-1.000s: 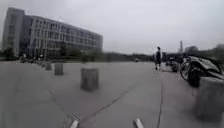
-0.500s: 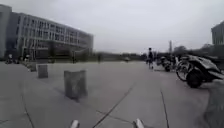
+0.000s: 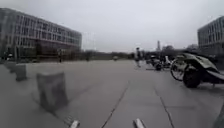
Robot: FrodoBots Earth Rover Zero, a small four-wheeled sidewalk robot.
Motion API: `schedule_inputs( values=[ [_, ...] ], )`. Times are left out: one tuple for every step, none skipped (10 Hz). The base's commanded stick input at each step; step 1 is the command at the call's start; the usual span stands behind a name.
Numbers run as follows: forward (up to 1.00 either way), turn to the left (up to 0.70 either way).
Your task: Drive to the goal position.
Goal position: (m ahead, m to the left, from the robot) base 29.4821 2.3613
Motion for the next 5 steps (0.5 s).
schedule_inputs(
  values=[
    [0.85,-0.33],
    [0.85,-0.17],
    [0.85,-0.04],
    [0.85,-0.04],
    [0.85,-0.04]
  ],
)
